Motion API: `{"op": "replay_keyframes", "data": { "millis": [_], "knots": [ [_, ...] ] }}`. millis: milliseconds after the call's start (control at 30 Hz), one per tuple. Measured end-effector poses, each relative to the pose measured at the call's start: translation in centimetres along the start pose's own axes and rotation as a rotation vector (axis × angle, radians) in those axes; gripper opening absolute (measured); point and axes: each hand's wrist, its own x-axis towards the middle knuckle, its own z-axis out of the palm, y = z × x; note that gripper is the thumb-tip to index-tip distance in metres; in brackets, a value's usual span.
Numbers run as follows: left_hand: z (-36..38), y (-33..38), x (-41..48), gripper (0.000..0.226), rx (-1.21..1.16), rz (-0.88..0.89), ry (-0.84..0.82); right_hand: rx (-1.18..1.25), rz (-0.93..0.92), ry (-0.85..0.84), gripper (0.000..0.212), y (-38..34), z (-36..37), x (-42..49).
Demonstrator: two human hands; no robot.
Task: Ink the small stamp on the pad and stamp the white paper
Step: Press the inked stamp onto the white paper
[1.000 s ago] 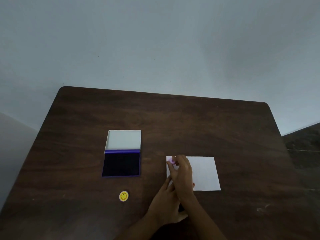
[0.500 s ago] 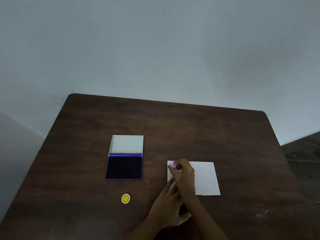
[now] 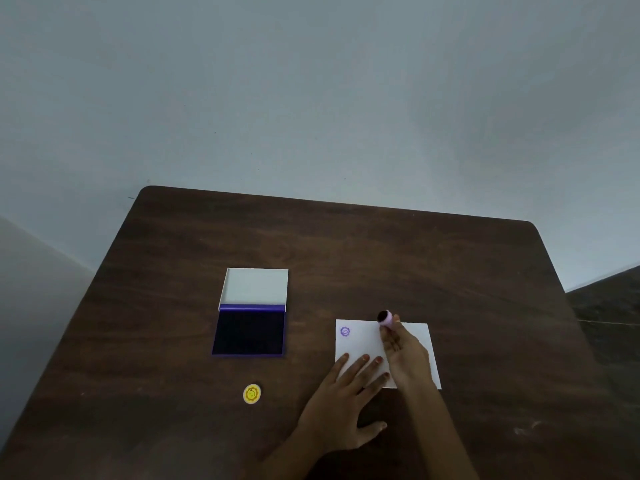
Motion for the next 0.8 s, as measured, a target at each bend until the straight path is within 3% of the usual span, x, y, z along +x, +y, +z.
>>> {"op": "replay_keyframes", "data": {
  "millis": [167,800],
  "knots": [
    [-0.1,0.0,0.0,0.067,0.022,0.000,0.002,0.362,0.129,-0.078,0.020,-0.8,-0.7,0.3],
    [1.0,-0.3,0.0,0.068,-0.010,-0.003,0.035,0.293,0.138,-0.082,0.015,0.0,-0.8,0.2]
  ]
}}
